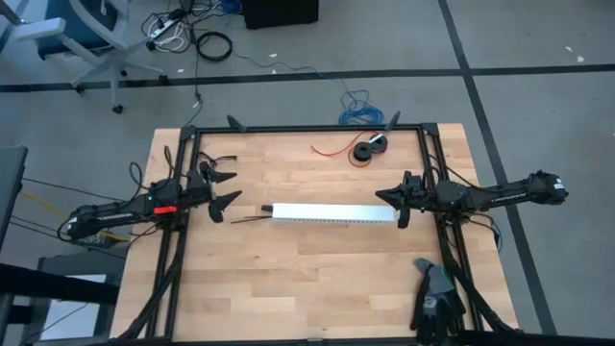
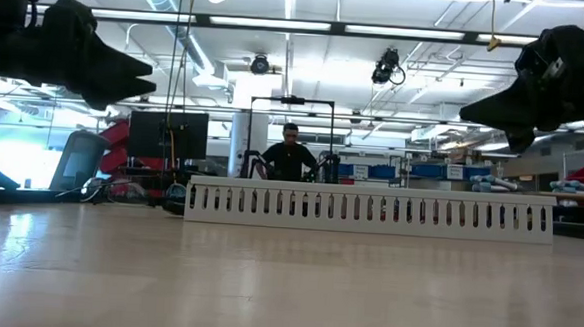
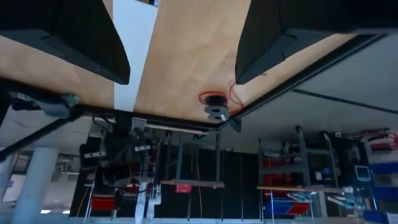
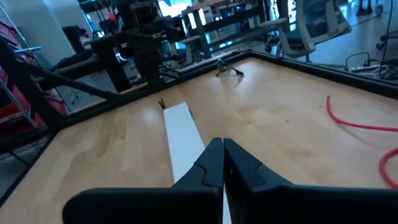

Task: Ziptie cables
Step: Return to Home Position

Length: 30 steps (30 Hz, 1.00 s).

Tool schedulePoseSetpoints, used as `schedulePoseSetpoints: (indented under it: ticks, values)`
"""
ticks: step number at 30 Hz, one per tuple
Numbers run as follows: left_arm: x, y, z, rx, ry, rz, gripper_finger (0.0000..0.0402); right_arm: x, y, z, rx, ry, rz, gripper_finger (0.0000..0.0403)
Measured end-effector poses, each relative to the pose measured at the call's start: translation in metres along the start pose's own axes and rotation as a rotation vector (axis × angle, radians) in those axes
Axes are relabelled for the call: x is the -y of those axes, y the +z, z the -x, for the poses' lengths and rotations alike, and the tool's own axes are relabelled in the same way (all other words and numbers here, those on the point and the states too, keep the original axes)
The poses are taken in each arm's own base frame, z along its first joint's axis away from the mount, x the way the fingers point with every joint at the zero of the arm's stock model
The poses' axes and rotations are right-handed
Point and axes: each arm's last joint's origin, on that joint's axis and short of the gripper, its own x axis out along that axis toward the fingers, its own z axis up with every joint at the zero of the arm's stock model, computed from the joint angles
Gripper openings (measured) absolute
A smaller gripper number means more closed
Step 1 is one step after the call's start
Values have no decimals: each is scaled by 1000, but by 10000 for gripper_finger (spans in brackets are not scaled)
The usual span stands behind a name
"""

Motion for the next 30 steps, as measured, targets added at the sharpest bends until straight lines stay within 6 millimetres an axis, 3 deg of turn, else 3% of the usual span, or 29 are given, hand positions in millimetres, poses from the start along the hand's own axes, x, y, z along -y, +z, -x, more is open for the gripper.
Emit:
schedulePoseSetpoints:
  ticks: [12,30]
  values:
    - [0,0,0,-4,9,-7,303,4,8,17,104,12,28,0]
    - [-1,2,0,37,30,-3,303,4,7,15,87,4,78,0]
